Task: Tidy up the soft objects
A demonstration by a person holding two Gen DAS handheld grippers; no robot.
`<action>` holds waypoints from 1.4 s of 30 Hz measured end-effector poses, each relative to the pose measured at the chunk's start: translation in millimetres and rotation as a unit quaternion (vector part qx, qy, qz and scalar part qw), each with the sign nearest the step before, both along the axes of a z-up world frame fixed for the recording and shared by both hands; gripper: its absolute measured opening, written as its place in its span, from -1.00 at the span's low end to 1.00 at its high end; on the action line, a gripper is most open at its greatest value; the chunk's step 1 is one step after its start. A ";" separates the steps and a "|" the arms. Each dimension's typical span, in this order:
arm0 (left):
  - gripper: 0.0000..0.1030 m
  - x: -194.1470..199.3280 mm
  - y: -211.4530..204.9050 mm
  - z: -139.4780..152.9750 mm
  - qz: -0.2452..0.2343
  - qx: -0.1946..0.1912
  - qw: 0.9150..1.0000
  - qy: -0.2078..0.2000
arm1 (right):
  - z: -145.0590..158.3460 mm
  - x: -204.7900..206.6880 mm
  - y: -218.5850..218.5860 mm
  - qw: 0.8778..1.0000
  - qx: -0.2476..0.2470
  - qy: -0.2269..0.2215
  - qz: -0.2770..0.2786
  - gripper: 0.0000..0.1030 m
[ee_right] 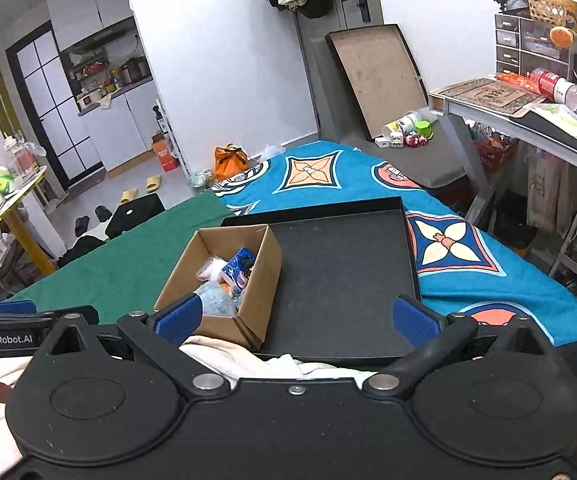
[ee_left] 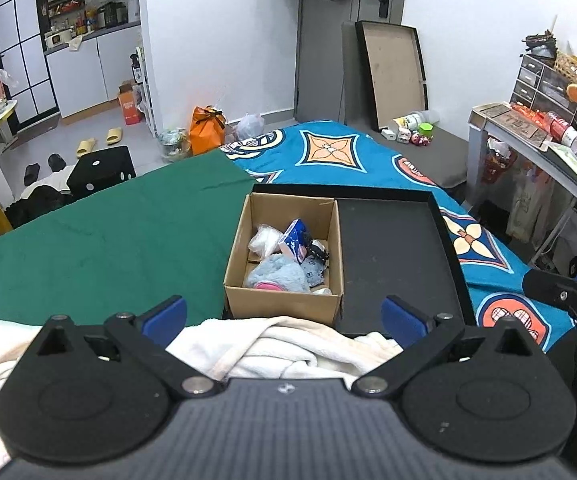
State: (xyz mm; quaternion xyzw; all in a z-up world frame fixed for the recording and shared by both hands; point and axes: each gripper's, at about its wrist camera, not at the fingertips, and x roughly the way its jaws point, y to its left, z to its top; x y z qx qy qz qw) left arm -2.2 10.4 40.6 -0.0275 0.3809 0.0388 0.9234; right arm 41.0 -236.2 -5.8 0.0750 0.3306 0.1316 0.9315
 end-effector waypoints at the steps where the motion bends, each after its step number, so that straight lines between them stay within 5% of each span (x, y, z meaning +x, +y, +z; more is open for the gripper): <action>1: 0.99 -1.9 -0.9 1.1 0.000 0.000 1.000 -0.002 | 0.7 -2.1 0.5 1.000 -0.001 -0.001 0.001 1.00; 42: 0.99 -35.3 -17.8 10.2 -0.001 0.016 1.000 -0.016 | 2.0 -31.5 -11.5 1.000 0.001 -0.022 0.002 1.00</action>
